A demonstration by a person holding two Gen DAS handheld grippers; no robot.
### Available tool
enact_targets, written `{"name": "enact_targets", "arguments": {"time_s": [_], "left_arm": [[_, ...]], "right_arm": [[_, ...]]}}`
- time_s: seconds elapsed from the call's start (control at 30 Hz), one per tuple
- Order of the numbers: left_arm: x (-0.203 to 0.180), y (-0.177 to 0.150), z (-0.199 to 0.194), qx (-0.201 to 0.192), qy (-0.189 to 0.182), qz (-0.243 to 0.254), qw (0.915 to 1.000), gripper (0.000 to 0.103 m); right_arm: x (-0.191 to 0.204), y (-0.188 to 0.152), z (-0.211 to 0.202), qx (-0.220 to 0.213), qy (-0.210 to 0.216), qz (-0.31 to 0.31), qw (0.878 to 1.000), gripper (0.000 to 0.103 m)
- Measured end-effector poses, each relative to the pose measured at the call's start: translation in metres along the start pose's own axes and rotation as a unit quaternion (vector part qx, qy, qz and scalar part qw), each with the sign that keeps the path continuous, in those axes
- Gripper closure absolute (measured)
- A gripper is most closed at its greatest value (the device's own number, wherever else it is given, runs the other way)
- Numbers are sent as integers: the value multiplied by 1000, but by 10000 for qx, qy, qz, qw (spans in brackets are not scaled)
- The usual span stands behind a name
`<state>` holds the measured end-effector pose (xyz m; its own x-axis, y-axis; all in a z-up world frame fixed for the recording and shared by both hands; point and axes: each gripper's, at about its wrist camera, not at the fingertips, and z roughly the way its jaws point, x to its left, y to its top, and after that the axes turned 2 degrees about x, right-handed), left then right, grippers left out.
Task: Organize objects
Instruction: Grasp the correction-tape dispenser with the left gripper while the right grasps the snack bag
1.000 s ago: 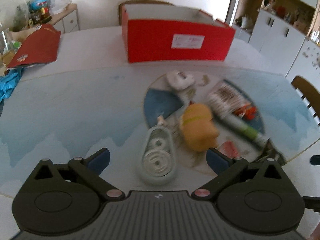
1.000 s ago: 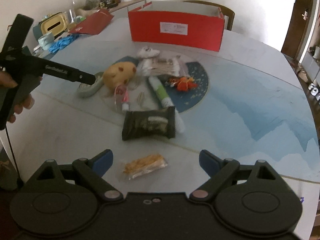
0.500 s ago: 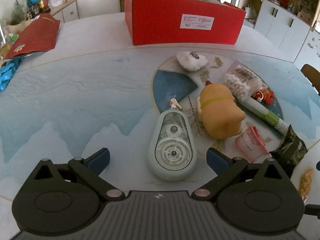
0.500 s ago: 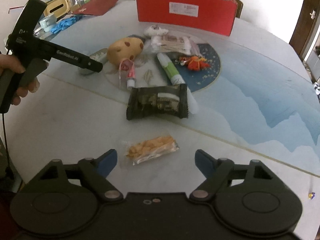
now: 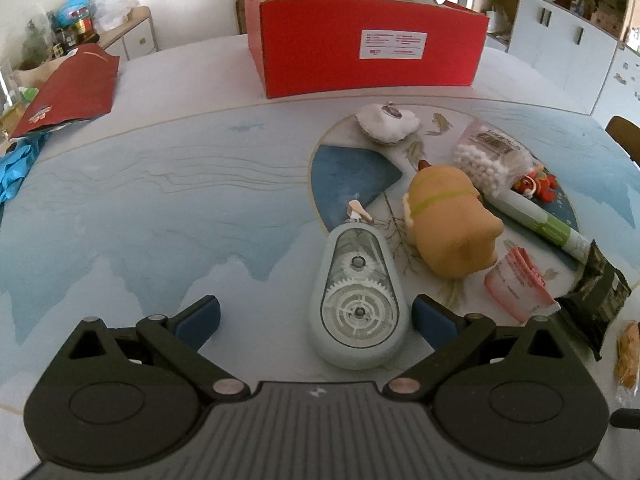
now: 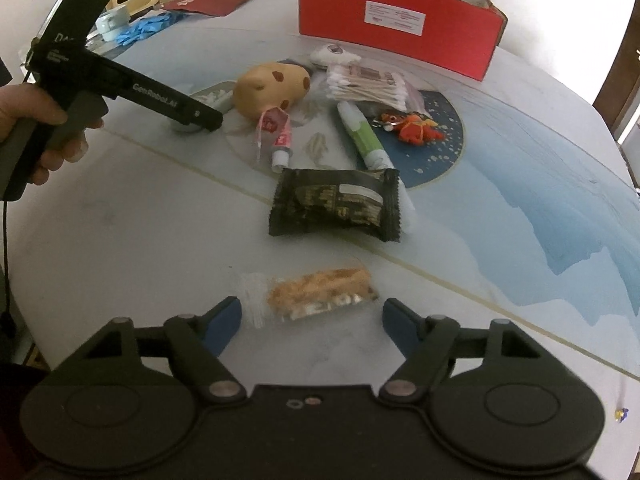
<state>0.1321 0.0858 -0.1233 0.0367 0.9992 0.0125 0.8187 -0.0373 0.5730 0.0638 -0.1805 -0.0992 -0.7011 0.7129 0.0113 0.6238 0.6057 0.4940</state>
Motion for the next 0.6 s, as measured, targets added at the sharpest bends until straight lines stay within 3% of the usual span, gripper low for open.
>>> {"name": "enact_targets", "arguments": {"time_s": [0.17, 0.4, 0.5, 0.6], "left_arm": [[-2, 0, -3, -57, -99, 138, 9998, 12], [-7, 1, -6, -135, -228, 322, 9991, 36], [-10, 1, -8, -168, -297, 412, 9986, 50], [-11, 1, -9, -169, -328, 458, 9983, 52]], "right_arm": [[-1, 5, 2, -46, 18, -77, 10000, 31], [-5, 9, 5, -93, 38, -94, 9999, 32], [-4, 10, 6, -137, 51, -97, 9998, 40], [-3, 11, 5, -188, 37, -102, 9998, 51]]}}
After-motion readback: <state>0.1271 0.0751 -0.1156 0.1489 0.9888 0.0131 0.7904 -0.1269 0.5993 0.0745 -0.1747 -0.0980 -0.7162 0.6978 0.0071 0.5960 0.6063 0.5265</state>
